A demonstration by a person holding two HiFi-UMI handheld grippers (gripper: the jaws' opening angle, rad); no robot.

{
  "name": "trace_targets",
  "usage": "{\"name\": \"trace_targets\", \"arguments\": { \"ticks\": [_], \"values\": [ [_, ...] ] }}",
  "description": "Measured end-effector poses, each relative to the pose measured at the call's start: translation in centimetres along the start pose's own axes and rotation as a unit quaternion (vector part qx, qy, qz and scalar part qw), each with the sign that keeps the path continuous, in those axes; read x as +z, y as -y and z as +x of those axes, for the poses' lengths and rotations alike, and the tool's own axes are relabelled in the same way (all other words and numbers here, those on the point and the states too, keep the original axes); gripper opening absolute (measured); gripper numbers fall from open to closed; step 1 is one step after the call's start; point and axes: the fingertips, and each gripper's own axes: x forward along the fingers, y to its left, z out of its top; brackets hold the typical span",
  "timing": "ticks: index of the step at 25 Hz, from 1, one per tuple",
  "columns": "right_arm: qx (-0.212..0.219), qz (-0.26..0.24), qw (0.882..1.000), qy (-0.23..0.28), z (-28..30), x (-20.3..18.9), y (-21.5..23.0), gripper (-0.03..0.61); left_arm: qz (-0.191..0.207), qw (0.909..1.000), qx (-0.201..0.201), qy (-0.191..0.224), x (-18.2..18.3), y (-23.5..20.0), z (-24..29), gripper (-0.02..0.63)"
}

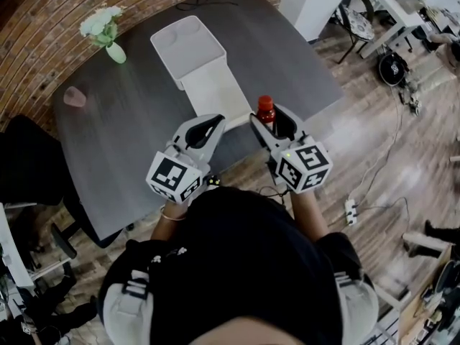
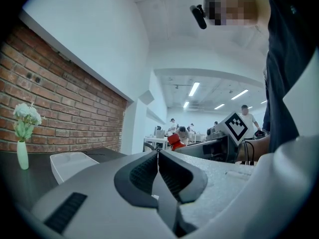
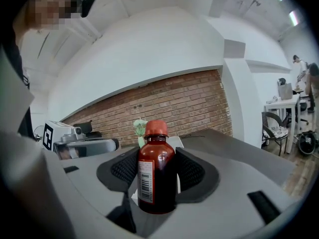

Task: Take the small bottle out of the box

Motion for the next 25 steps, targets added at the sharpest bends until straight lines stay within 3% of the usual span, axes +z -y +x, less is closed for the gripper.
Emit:
{"name": "trace_targets", "arguments": {
  "ticks": [25],
  "values": [
    [-0.002, -0.013, 1.0, -0.006, 0.3, 0.1, -0.9, 0.222, -0.002, 1.0, 0.007, 0.0, -0.1, -0.7, -1.2, 0.004]
  ]
}}
